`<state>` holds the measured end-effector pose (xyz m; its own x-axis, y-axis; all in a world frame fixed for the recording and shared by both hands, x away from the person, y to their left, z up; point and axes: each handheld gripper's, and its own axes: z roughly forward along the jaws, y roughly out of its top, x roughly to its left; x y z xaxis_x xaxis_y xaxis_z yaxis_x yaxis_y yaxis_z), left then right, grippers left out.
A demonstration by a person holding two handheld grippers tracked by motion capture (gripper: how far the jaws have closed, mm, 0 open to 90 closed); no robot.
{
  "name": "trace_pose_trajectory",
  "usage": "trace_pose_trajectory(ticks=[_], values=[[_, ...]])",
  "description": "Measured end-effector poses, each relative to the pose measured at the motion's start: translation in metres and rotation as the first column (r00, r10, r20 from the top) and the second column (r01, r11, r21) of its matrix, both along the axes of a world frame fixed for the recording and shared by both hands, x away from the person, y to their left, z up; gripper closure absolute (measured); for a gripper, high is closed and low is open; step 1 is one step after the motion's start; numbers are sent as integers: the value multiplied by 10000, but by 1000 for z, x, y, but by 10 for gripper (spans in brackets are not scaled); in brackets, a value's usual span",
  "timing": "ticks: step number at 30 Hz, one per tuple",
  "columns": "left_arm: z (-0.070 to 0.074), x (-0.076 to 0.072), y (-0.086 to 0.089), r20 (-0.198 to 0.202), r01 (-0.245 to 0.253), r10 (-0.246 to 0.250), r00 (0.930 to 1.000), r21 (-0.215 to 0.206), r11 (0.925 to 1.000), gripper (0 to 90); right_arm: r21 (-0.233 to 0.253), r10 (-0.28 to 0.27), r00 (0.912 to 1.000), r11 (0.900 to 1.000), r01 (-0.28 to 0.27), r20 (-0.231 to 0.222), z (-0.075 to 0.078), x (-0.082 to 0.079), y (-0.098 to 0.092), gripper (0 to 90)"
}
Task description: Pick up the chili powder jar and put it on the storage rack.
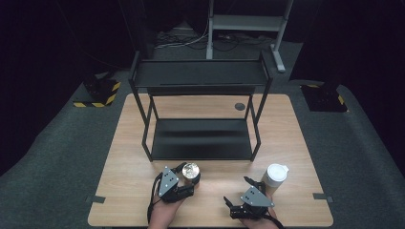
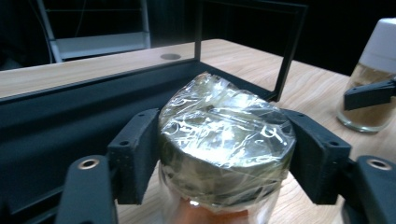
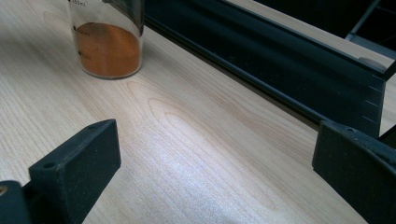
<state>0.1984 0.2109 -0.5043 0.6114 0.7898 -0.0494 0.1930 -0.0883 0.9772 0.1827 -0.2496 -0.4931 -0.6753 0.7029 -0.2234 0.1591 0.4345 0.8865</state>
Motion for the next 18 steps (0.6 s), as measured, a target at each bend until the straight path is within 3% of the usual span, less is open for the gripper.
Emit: trace_pose_trajectory(ticks=[14,18], values=[[2,0,2,-3,13,-13,10000,11,10000,343,-188,46,10000,9998,-44,59,1,0,2,1],[2,0,3,-7,-113,113,9999,7,9999,344,-36,30,10000,10000,-30,-26,1,1,0,1]])
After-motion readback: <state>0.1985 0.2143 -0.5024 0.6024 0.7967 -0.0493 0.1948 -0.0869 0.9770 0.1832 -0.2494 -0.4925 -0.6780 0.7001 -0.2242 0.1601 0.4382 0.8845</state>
